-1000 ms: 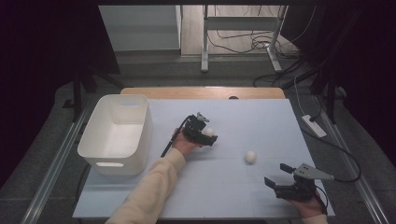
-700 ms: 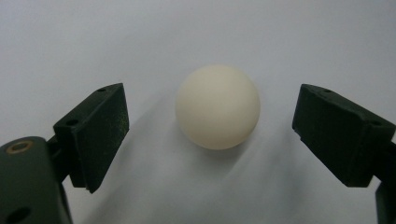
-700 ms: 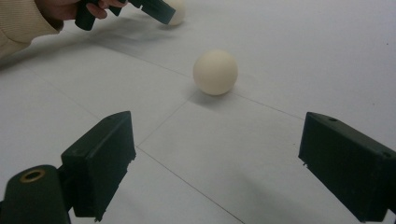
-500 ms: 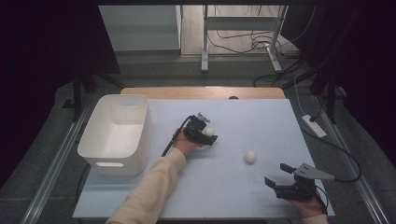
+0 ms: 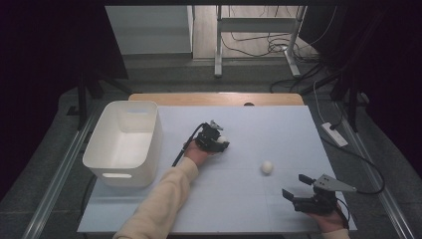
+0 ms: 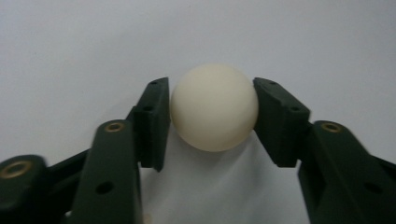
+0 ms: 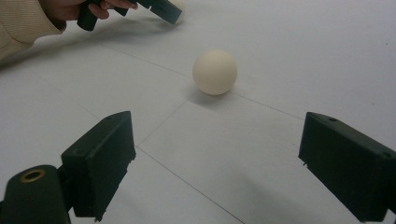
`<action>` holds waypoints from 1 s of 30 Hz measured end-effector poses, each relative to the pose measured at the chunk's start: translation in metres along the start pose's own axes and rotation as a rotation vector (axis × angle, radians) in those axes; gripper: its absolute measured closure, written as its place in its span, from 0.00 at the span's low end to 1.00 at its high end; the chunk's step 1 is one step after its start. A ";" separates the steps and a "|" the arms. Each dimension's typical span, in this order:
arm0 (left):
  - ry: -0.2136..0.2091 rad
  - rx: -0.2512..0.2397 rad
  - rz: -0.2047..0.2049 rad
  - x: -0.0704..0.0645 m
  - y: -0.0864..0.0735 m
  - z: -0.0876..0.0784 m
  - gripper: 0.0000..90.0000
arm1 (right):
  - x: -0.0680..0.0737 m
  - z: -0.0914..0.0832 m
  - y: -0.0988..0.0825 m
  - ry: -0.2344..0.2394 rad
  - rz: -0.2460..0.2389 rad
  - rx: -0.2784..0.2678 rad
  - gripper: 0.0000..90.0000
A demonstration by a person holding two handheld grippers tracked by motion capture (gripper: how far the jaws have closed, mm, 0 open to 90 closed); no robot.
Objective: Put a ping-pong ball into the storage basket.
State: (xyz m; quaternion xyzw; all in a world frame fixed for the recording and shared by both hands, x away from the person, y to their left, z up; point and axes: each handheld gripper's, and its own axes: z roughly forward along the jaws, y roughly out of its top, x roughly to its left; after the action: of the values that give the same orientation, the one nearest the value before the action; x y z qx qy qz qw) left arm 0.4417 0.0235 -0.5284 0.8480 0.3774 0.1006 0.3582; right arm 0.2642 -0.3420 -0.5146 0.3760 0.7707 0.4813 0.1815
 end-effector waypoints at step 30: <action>-0.039 -0.077 0.024 -0.011 0.002 -0.031 0.56 | 0.000 0.000 0.000 -0.003 -0.002 0.001 0.12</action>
State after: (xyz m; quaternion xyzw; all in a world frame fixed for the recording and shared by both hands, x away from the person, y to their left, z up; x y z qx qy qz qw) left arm 0.4216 0.0313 -0.5033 0.8398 0.3561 0.1030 0.3967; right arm 0.2642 -0.3417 -0.5146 0.3761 0.7712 0.4799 0.1831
